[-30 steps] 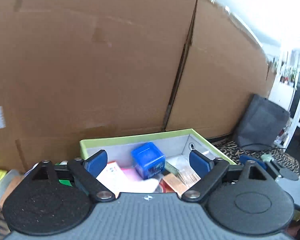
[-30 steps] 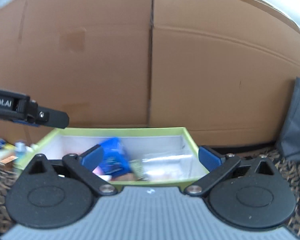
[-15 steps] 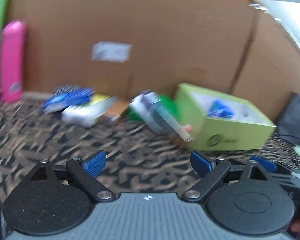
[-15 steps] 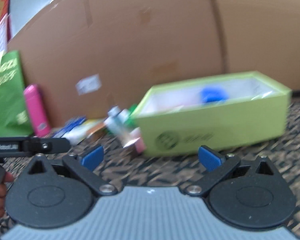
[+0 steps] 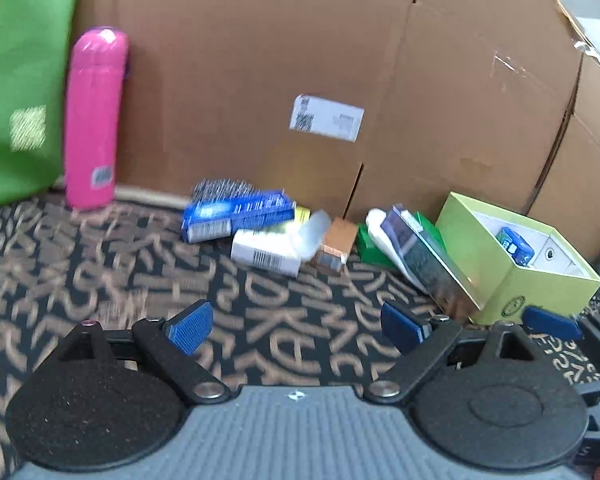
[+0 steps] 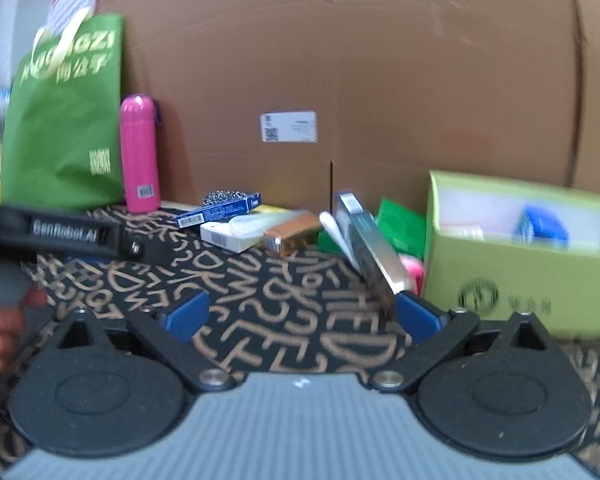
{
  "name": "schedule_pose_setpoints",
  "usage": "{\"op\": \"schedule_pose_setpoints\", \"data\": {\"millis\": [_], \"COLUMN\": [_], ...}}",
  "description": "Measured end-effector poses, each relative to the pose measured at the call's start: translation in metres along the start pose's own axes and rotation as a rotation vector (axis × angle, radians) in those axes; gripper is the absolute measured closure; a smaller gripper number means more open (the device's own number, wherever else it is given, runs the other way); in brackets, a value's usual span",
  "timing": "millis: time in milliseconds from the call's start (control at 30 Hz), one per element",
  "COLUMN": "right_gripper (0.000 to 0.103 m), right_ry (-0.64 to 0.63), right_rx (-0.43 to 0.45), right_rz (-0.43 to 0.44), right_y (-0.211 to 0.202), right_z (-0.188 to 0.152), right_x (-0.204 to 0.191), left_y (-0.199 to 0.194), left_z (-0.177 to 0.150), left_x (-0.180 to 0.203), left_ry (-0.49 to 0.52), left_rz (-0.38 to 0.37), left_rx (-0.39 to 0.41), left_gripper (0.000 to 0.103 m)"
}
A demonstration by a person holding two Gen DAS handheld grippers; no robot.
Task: Organize objects
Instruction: 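Move both tools back toward the remaining items on the table, then grasp the clear plastic case with the left tool while the right grasps the silver card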
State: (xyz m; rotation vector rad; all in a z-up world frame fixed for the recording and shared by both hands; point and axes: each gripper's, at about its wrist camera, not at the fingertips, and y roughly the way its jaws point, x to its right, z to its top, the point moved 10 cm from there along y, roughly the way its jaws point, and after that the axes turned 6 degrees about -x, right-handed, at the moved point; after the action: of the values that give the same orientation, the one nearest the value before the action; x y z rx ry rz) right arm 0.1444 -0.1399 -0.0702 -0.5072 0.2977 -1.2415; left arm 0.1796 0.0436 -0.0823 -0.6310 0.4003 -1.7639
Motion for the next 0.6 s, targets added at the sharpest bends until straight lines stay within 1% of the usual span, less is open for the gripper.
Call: {"op": "schedule_pose_setpoints", "data": {"millis": [33, 67, 100, 133, 200, 267, 333, 400, 467, 500, 533, 567, 600], "right_gripper": [0.017, 0.019, 0.023, 0.029, 0.035, 0.038, 0.044, 0.049, 0.052, 0.054, 0.061, 0.068, 0.078], "right_ry": [-0.027, -0.046, -0.068, -0.096, -0.157, -0.22, -0.269, -0.317, -0.357, -0.372, -0.378, -0.375, -0.366], "right_rx": [0.0, -0.002, 0.0, 0.005, 0.011, 0.011, -0.018, -0.054, -0.091, -0.105, -0.124, -0.14, -0.137], "right_rz": [-0.011, -0.018, -0.031, -0.052, -0.108, -0.171, -0.22, -0.264, -0.296, -0.3, -0.298, -0.291, -0.297], "right_y": [0.007, 0.013, 0.02, 0.026, 0.039, 0.052, 0.069, 0.085, 0.099, 0.105, 0.109, 0.112, 0.111], "right_z": [0.006, 0.011, 0.016, 0.023, 0.033, 0.042, 0.046, 0.044, 0.04, 0.038, 0.035, 0.032, 0.031], "right_x": [-0.001, -0.001, -0.001, -0.001, 0.002, 0.006, 0.01, 0.015, 0.019, 0.019, 0.02, 0.021, 0.022], "left_y": [0.006, 0.011, 0.017, 0.022, 0.036, 0.05, 0.065, 0.078, 0.091, 0.097, 0.103, 0.108, 0.111], "left_z": [0.006, 0.011, 0.015, 0.02, 0.029, 0.037, 0.043, 0.049, 0.05, 0.051, 0.051, 0.05, 0.048], "left_x": [0.0, 0.001, 0.002, 0.003, 0.003, 0.003, 0.004, 0.007, 0.008, 0.009, 0.009, 0.009, 0.008], "left_ry": [0.023, 0.047, 0.067, 0.085, 0.102, 0.108, 0.104, 0.111, 0.121, 0.128, 0.135, 0.142, 0.143], "left_rz": [-0.001, -0.004, -0.009, -0.014, -0.012, -0.017, -0.015, -0.014, -0.003, 0.002, 0.006, 0.009, 0.006], "left_rx": [0.004, 0.007, 0.01, 0.01, 0.005, -0.007, -0.022, -0.037, -0.057, -0.068, -0.079, -0.094, -0.115], "left_gripper": [0.01, 0.011, 0.014, 0.019, 0.026, 0.03, 0.038, 0.039, 0.042, 0.048, 0.058, 0.066, 0.079]}}
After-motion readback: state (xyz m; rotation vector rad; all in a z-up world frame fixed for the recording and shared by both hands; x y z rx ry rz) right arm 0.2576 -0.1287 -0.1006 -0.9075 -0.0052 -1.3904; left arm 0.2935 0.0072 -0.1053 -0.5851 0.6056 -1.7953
